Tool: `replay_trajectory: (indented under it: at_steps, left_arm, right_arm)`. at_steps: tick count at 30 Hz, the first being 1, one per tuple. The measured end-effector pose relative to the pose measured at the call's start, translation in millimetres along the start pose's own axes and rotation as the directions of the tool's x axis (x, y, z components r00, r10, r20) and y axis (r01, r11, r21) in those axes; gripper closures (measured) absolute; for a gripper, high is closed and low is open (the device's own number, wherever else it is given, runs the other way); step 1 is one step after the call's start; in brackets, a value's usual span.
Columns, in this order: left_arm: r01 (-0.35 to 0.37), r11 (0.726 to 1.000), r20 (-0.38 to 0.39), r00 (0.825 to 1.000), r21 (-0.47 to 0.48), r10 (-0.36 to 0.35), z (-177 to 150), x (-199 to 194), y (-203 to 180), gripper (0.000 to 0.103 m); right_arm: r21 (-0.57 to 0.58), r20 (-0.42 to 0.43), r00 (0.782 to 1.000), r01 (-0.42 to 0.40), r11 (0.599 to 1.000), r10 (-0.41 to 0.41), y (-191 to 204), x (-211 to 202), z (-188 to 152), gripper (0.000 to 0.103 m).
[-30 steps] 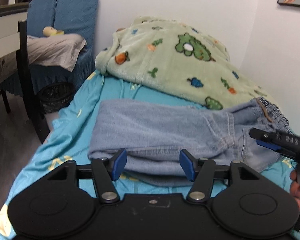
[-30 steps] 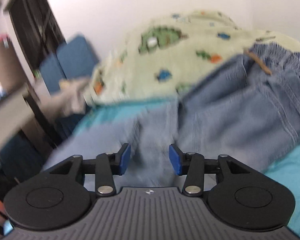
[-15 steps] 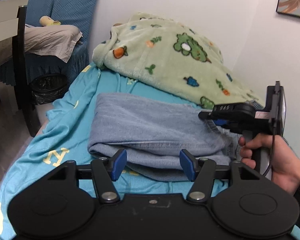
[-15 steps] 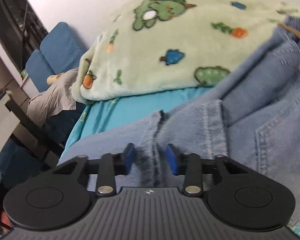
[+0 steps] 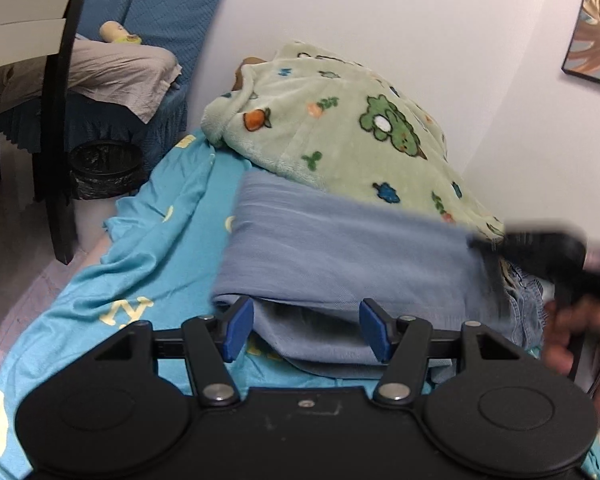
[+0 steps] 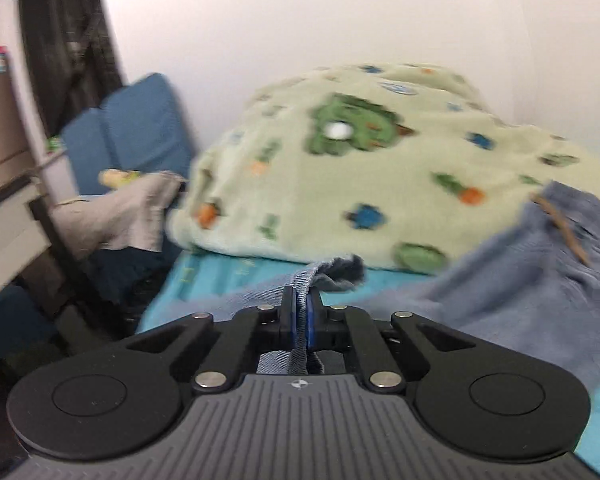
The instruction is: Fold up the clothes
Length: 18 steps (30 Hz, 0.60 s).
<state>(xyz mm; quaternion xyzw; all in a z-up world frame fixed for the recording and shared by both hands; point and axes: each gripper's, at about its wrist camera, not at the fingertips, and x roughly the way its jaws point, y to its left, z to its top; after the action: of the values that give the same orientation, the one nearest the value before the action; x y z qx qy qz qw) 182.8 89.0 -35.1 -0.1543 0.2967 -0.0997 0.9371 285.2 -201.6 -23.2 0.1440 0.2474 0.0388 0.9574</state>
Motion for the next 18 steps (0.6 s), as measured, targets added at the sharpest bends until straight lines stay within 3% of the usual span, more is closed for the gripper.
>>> replay_trajectory:
  at_steps: [3,5,8,10,12,18]
  left_arm:
    - [-0.01,1.0,-0.004,1.0,-0.011,0.01,1,-1,4,0.047]
    - [-0.014,1.0,-0.008,1.0,-0.019,0.014,1,-1,6,0.047]
    - [-0.014,1.0,-0.014,1.0,-0.026,0.014,1,0,8,0.047]
    - [-0.021,0.999,-0.02,1.0,-0.029,0.02,1,3,8,0.047]
    - [-0.026,0.999,-0.025,0.999,-0.031,0.026,1,5,8,0.047]
    - [-0.041,0.998,-0.026,0.999,-0.043,0.04,0,10,13,0.047]
  right_arm:
    - [0.093,-0.095,0.993,0.077,0.993,-0.068,-39,13,-30,0.098]
    - [0.148,-0.167,0.985,0.075,0.986,-0.049,-61,26,-47,0.098]
    - [0.2,-0.142,0.99,0.05,0.979,-0.021,-77,27,-52,0.083]
    - [0.221,-0.091,0.996,0.026,0.975,-0.006,-81,26,-46,0.054]
    - [0.224,-0.048,0.999,0.006,0.975,0.005,-84,28,-39,0.04]
    - [0.157,-0.067,0.997,-0.024,0.987,0.035,-86,71,-20,0.029]
